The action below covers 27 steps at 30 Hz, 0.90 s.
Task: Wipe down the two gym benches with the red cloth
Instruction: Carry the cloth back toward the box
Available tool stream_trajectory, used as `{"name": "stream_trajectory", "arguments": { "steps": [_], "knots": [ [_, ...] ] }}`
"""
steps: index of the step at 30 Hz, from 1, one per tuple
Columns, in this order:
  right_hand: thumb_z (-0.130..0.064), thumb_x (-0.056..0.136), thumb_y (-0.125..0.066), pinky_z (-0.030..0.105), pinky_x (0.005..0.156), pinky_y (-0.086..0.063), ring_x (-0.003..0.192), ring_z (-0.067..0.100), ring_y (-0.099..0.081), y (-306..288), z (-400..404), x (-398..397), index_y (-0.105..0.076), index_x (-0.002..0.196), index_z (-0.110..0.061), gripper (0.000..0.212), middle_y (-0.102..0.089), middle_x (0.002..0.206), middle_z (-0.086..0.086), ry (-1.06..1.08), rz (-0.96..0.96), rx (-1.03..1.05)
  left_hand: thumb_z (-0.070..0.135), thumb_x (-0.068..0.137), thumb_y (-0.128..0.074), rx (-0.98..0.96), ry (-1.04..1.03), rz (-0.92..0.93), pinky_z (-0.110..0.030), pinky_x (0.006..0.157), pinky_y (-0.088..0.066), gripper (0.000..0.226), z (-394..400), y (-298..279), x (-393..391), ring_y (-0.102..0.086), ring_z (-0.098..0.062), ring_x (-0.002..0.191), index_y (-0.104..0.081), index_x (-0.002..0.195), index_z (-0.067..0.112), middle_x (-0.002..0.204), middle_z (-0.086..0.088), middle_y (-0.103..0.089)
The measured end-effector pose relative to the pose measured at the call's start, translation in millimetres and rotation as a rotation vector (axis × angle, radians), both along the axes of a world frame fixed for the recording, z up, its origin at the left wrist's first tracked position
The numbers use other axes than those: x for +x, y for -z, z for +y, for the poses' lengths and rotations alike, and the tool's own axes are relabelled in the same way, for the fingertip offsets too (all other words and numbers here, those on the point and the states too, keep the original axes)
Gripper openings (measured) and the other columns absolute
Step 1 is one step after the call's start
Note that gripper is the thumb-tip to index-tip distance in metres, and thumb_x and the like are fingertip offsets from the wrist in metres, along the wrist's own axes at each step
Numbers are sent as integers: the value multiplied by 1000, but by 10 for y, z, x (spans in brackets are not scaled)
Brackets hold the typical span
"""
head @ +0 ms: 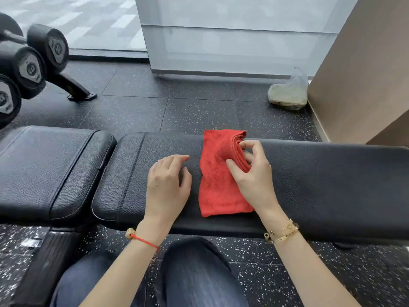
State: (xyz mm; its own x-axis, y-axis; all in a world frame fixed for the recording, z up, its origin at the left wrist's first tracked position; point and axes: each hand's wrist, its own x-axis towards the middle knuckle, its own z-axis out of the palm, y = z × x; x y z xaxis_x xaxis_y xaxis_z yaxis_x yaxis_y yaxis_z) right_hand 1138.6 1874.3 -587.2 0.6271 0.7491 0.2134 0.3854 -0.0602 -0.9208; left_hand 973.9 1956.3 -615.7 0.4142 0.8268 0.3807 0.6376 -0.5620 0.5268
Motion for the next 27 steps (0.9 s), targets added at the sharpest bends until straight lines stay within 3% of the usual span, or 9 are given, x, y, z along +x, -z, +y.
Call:
{"name": "stream_trajectory", "arguments": {
  "steps": [5, 11, 16, 27],
  "knots": [
    [-7, 81, -73, 28, 83, -52, 83, 9, -70, -169, 130, -126, -51, 103, -19, 33, -73, 89, -5, -27, 65, -49, 10, 91, -60, -63, 55, 6, -42, 101, -45, 26, 164, -181, -234, -60, -22, 111, -65, 116, 12, 115, -3, -67],
    [-6, 81, -72, 37, 86, -53, 83, 9, -70, -871, 208, -333, -52, 102, -18, 32, -74, 89, -4, -80, 84, -189, 13, 92, -59, -175, -29, 15, -42, 99, -47, 25, 73, -921, -500, -59, -23, 110, -65, 116, 12, 115, -3, -66],
    [-7, 81, -72, 42, 85, -54, 82, 9, -69, -1865, 33, -528, -51, 100, -22, 32, -74, 89, -4, -160, 149, -263, 14, 93, -58, -257, -124, 32, -35, 98, -45, 24, -241, -1943, -798, -59, -22, 109, -65, 116, 14, 114, -2, -66],
    [-9, 81, -72, 44, 93, -52, 90, 8, -70, -4459, -732, -942, -53, 99, -26, 32, -73, 97, -4, -344, 213, -287, 16, 94, -57, -297, -304, 61, -42, 96, -47, 23, -1339, -4670, -1417, -59, -20, 108, -65, 115, 16, 113, 2, -67]
  ]
}}
